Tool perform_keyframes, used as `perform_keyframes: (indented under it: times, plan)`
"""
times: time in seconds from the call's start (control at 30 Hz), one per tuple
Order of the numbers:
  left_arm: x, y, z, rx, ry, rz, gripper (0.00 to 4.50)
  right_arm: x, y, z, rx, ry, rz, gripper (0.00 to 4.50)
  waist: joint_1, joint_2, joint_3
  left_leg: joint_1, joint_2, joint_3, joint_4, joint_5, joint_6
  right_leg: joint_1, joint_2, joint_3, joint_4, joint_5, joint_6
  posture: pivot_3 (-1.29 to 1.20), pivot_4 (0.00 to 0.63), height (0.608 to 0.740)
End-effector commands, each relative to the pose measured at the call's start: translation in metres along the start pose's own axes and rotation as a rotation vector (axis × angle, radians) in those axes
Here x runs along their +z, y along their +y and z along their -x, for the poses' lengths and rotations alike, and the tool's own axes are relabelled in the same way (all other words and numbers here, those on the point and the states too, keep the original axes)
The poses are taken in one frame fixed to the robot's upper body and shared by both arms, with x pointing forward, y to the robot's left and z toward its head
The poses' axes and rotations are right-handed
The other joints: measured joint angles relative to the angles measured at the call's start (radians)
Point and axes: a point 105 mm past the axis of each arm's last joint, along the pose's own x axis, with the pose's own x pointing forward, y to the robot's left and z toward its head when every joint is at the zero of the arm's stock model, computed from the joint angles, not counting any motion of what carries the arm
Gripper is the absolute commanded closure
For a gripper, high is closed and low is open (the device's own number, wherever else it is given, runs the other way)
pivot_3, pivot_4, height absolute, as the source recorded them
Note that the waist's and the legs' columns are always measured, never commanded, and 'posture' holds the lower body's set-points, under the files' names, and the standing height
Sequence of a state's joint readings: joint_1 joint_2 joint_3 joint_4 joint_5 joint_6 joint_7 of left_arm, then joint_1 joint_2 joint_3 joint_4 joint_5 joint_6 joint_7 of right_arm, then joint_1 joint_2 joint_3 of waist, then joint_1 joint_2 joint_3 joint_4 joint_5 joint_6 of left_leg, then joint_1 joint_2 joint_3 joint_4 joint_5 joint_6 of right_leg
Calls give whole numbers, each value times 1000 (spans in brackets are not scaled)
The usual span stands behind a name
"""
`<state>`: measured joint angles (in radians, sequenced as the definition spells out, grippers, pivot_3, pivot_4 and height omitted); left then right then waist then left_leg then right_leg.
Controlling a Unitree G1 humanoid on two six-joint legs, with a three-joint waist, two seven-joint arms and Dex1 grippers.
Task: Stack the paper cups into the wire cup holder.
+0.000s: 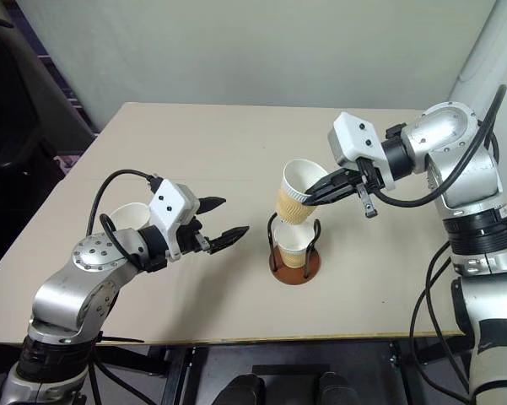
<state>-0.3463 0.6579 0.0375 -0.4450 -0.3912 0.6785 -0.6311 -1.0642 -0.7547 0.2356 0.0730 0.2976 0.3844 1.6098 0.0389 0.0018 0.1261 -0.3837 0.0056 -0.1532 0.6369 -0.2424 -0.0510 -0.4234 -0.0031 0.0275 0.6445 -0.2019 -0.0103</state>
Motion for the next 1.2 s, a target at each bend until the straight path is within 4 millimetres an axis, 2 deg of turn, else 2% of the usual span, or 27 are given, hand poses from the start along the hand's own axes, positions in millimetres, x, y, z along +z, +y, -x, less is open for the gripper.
perform_keyframes:
  times: [0.03, 0.17, 0.23, 0.37, 0.47, 0.77, 0.83, 0.87, 0.97, 1.03, 1.1, 1.2]
  plan:
    - [11, -2, 2, -1, -29, -33, 346, 13, 9, -1, 38, -25, 44, 4452, 0, 0, 0, 0, 0, 0, 0, 0, -1, 0, 0, 0, 0, 0, 0, 0, 150, 740]
    - [12, -2, 2, -1, -33, -38, 346, -3, 8, -15, 29, 38, 39, 4452, 0, 0, 0, 0, 0, 1, 0, 1, -2, 0, 0, 0, 0, 0, 0, 0, 150, 740]
    - [13, -1, 3, 0, -34, -40, 346, -5, 9, -17, 33, 40, 35, 4452, 0, 0, 0, 0, 0, 0, 0, 1, -1, 0, 0, 0, 0, 5, 8, 0, 150, 740]
    - [18, -5, 9, -31, -44, -51, 346, -11, 11, -21, 42, 66, 31, 4452, 0, 0, 0, 0, 0, -1, 0, 0, -1, 0, 0, 0, -1, 5, 8, 0, 150, 740]
    - [25, -10, 16, -80, -71, -43, 346, -14, 11, -22, 47, 82, 29, 3941, 0, 0, 0, 0, 0, -1, 0, 0, -1, 0, 0, 0, -1, 5, 8, 0, 150, 740]
    - [29, -30, 32, -233, -59, -27, 346, -15, 10, -23, 44, 86, 27, 857, -1, 0, 0, 0, 0, -1, 0, -1, 1, 0, 0, 0, -1, 4, 7, 0, 150, 740]
    - [28, -25, 35, -212, -39, -43, 346, -14, 8, -19, 29, 81, 27, 148, -1, 0, 0, 0, 0, -1, 0, -1, 1, 0, 0, 0, -1, 3, 5, 0, 150, 740]
    - [28, -18, 38, -179, -29, -61, 346, -13, 6, -15, 14, 69, 19, 67, -2, 0, 0, 0, 0, -1, 0, -1, 1, 0, 0, 0, -1, 2, 3, 0, 150, 740]
    - [38, 13, 58, -50, -20, -107, 346, -6, 0, 3, -35, -32, -44, 67, -2, 0, 0, 0, 0, -1, -1, -1, 1, 0, 0, 0, 0, 0, 0, 0, 150, 740]
    - [41, 35, 77, 40, 25, -148, 346, 4, -4, 16, -65, -168, -110, 67, -2, 0, 0, 0, 0, -2, -1, -1, 0, 0, 1, 0, -1, -1, -1, 0, 150, 740]
    - [36, 50, 92, 90, 111, -198, 346, 11, -13, 24, -124, -284, -166, 67, -2, 0, 0, 0, 1, -1, -2, 0, -1, 0, 1, 0, -1, -1, -2, 0, 150, 740]
    - [23, 73, 109, 143, 284, -278, 346, 1, -21, 20, -191, -308, -229, 67, -5, -1, 0, 1, 1, -1, -4, 1, -3, 0, 2, 1, -2, -2, -3, 0, 150, 740]
